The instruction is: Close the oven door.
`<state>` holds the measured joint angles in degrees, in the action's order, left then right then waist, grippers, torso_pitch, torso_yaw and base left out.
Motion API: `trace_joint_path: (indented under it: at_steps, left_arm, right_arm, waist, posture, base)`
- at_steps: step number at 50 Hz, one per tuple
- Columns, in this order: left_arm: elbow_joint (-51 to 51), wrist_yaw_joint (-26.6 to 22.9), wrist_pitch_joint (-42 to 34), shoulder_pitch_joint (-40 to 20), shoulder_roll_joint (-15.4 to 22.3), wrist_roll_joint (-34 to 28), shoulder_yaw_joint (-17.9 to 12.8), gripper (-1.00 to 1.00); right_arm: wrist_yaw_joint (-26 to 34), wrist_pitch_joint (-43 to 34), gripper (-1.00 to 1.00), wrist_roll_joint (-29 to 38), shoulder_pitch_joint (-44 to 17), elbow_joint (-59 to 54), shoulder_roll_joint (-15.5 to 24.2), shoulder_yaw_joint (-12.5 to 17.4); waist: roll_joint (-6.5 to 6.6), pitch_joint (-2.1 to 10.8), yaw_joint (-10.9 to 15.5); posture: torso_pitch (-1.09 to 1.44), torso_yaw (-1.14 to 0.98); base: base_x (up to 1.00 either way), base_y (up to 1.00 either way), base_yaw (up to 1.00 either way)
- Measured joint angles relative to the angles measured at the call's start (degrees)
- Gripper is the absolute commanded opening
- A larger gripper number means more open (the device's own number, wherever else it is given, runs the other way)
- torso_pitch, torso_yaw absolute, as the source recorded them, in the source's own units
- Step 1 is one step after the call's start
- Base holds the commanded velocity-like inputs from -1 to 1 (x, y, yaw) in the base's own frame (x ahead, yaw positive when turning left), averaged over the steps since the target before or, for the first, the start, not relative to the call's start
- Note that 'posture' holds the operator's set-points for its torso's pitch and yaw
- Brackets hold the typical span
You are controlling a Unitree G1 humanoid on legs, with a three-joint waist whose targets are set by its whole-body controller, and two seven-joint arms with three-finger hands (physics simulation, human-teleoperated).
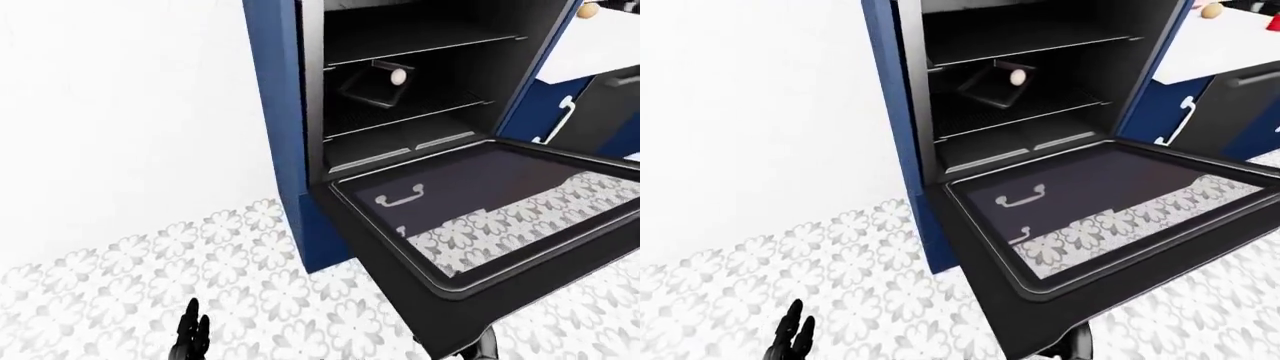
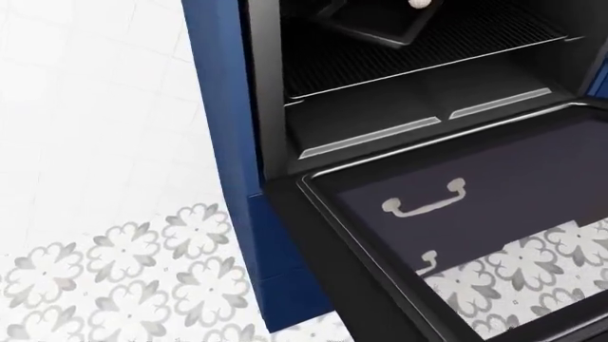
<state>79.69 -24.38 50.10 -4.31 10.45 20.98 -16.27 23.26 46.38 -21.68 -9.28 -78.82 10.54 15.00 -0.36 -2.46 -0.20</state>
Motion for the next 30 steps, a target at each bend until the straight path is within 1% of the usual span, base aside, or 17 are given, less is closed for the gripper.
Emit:
trace_joint_path:
  at_steps: [3, 5, 6, 7, 8, 10, 11, 13, 15, 17, 18, 19, 20, 23, 24, 30]
  left_arm:
    - [0.43, 0.44, -1.33, 0.42, -0.30, -1.27, 0.13, 1.00]
    - [0.53, 0.43, -1.67, 0.61, -0.23, -1.60, -0.04, 1.00]
    - [0.48, 0.45, -1.72, 0.51, -0.32, -1.65, -0.13, 1.00]
    - [0.44, 0.50, -1.89, 0.34, -0.73, -1.77, -0.03, 1.00]
    - [0.47, 0.46, -2.04, 0.39, -1.00, -1.95, 0.16, 1.00]
    - [0.65, 0.23, -2.20, 0.53, -1.14, -2.32, 0.37, 1.00]
    - [0.63, 0.12, -2.15, 0.58, -1.06, -2.40, 0.31, 1.00]
    - [0.36, 0.04, -1.95, 0.38, -0.79, -2.36, 0.07, 1.00]
    - [0.04, -0.01, -1.68, 0.16, -0.58, -2.14, -0.18, 1.00]
    - [-0.09, -0.06, -1.46, 0.05, -0.50, -1.95, -0.29, 1.00]
    - [-0.08, -0.09, -1.39, 0.05, -0.48, -1.88, -0.32, 1.00]
    - [0.00, -0.13, -1.33, 0.14, -0.44, -1.82, -0.35, 1.00]
    - [0.14, -0.03, -1.67, -0.06, -0.03, -1.77, -0.42, 1.00]
    - [0.12, 0.30, -1.75, 0.26, 0.39, -1.28, -0.91, 1.00]
    - [0.09, 0.34, -1.62, 0.25, 0.41, -1.17, -0.93, 1.00]
    - [0.10, 0.13, -1.52, 0.10, -0.14, -1.42, -0.43, 1.00]
  right_arm:
    - [-0.62, -0.01, 1.00, 0.11, 0.12, 0.08, 0.18, 0.14]
    - [-0.71, -0.07, 1.00, 0.25, 0.15, 0.04, 0.08, 0.09]
    - [-0.73, -0.11, 1.00, 0.32, 0.12, 0.04, 0.22, 0.08]
    - [-0.84, -0.21, 1.00, 0.32, 0.17, 0.08, 0.51, 0.20]
    - [-0.97, -0.32, 1.00, 0.26, 0.26, 0.01, 0.58, 0.35]
    - [-1.11, -0.38, 1.00, 0.15, 0.60, -0.28, 0.48, 0.46]
    - [-1.10, -0.38, 1.00, 0.16, 0.59, -0.34, 0.44, 0.43]
    - [-1.03, -0.26, 1.00, 0.22, 0.38, -0.08, 0.48, 0.39]
    - [-0.94, -0.10, 1.00, 0.25, 0.17, 0.20, 0.57, 0.43]
    - [-0.88, -0.04, 1.00, 0.25, 0.21, 0.18, 0.63, 0.49]
    - [-0.85, -0.03, 1.00, 0.24, 0.25, 0.11, 0.65, 0.51]
    - [-0.82, 0.03, 1.00, 0.25, 0.19, 0.10, 0.68, 0.50]
    - [-0.90, -0.06, 1.00, 0.24, 0.14, 0.09, 0.06, 0.46]
    - [-0.38, -0.54, 1.00, 0.97, 0.18, -0.28, -0.96, -0.44]
    - [-0.23, -0.60, 1.00, 1.17, 0.26, -0.34, -0.97, -0.51]
    - [-0.51, -0.10, 1.00, 0.72, 0.36, 0.08, 0.00, 0.25]
  waist:
    - [-2.19, -0.20, -0.19]
    - [-3.94, -0.09, -0.26]
    - [-4.24, 0.03, -0.45]
    - [-3.40, -0.16, -0.87]
    - [-3.07, -0.11, -1.07]
    - [-3.19, 0.62, -1.22]
    - [-3.03, 0.86, -1.19]
    - [-1.94, 0.66, -0.97]
    - [-0.14, 0.27, -0.92]
    - [2.00, 0.19, -0.93]
    - [3.34, 0.33, -0.86]
    - [5.05, 0.74, -0.60]
    - [4.50, 0.67, -0.10]
    - [4.24, 0.66, 0.74]
    - [3.77, 0.69, 0.73]
    - [-0.65, 0.01, -0.08]
  posture:
    - [0.00, 0.00]
    - [0.00, 0.00]
    - [0.00, 0.00]
    - [0.00, 0.00]
    - [0.00, 0.00]
    - [0.00, 0.00]
    - [0.00, 0.00]
    - [0.00, 0.00]
    - [0.00, 0.00]
    - [0.00, 0.00]
    - [0.00, 0.00]
    - [0.00, 0.00]
    - [0.00, 0.00]
    - [0.00, 0.00]
    - [0.00, 0.00]
    - [0.00, 0.00]
  base:
    - [0.00, 0.36, 0.00]
    - [0.00, 0.36, 0.00]
    - [0.00, 0.36, 0.00]
    - [0.00, 0.35, 0.00]
    - [0.00, 0.36, 0.00]
    - [0.00, 0.36, 0.00]
    - [0.00, 0.37, 0.00]
    - [0.00, 0.36, 0.00]
    - [0.00, 0.37, 0.00]
    - [0.00, 0.36, 0.00]
    - [0.00, 0.36, 0.00]
    - [0.00, 0.37, 0.00]
    - [0.00, 0.37, 0.00]
    - [0.00, 0.37, 0.00]
    - [0.00, 0.36, 0.00]
    - [0.00, 0.36, 0.00]
